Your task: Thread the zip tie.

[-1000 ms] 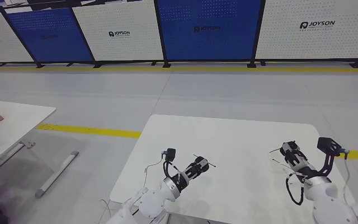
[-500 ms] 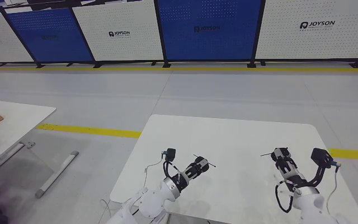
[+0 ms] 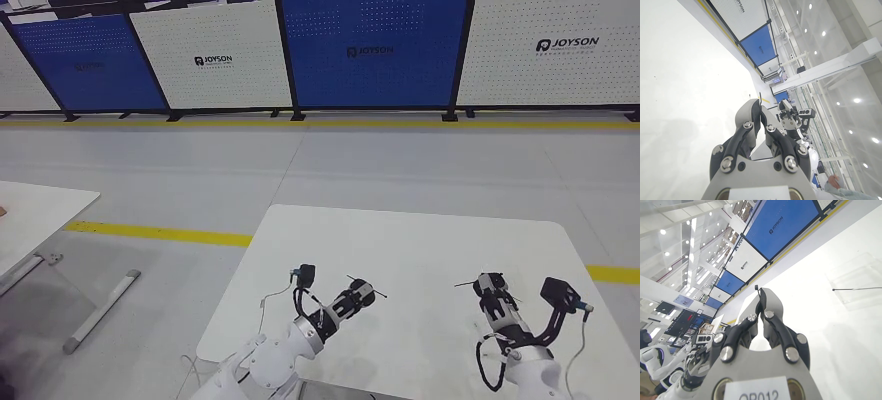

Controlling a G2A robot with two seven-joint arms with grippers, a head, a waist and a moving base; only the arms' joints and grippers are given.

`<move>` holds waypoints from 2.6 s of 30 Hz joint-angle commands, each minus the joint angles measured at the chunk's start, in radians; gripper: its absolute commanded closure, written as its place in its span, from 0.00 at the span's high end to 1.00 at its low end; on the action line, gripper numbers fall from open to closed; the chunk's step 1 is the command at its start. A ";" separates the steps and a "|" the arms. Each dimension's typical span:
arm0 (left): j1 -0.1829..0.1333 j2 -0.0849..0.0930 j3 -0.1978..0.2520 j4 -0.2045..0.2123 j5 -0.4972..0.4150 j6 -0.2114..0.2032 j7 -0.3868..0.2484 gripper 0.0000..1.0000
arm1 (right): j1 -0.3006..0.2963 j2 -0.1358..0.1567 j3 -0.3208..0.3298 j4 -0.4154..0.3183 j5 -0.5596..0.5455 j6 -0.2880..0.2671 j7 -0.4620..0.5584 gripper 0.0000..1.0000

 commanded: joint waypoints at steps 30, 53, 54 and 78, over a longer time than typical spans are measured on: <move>-0.082 -0.025 0.073 0.037 0.093 0.088 0.116 0.00 | 0.128 -0.078 -0.238 0.094 0.015 -0.080 -0.067 0.00; -0.082 -0.025 0.073 0.037 0.093 0.088 0.116 0.00 | 0.123 -0.095 -0.240 0.097 0.038 -0.073 -0.143 0.00; -0.082 -0.025 0.073 0.037 0.093 0.088 0.116 0.00 | 0.124 -0.100 -0.249 0.098 0.035 -0.070 -0.163 0.00; -0.082 -0.025 0.073 0.037 0.093 0.088 0.116 0.00 | 0.156 -0.157 -0.311 0.166 0.026 -0.055 -0.188 0.00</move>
